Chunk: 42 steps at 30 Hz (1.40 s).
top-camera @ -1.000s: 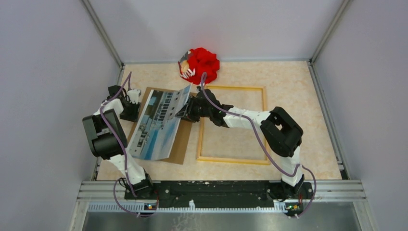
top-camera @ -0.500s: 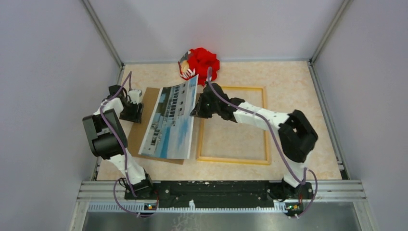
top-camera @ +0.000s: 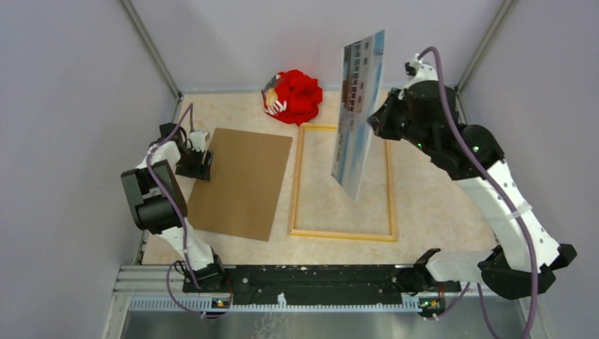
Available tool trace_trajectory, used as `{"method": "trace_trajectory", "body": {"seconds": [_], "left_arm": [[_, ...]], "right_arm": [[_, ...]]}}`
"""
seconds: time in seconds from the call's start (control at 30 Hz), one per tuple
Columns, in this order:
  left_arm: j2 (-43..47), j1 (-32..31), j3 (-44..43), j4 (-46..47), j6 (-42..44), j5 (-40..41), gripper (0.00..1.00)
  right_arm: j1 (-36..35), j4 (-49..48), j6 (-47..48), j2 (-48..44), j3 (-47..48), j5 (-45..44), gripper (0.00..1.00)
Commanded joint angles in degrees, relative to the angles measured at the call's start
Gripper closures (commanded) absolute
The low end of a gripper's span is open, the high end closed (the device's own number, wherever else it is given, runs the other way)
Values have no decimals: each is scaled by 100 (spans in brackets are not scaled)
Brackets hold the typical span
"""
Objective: Put the photo into the frame
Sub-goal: Pick up the photo at the center of the board, then turn over the photo from the photo frame.
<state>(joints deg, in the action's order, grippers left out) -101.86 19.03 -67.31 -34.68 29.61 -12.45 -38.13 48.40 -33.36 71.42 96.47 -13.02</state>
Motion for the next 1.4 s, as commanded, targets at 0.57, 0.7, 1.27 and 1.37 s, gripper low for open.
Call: {"method": "trace_trajectory", "body": {"seconds": [0.57, 0.7, 1.27, 1.37], "left_arm": [[226, -15, 42, 31, -35, -74, 30], [228, -22, -12, 2, -47, -91, 30], [364, -29, 21, -24, -44, -221, 30], [369, -25, 50, 6, -25, -217, 30]], "right_arm": [[-66, 3532, 681, 1083, 2040, -1908, 100], [-170, 3107, 699, 1320, 1477, -1629, 100], [-629, 974, -162, 3137, 957, -86, 100], [-634, 719, -608, 3306, 711, -36, 100]]}}
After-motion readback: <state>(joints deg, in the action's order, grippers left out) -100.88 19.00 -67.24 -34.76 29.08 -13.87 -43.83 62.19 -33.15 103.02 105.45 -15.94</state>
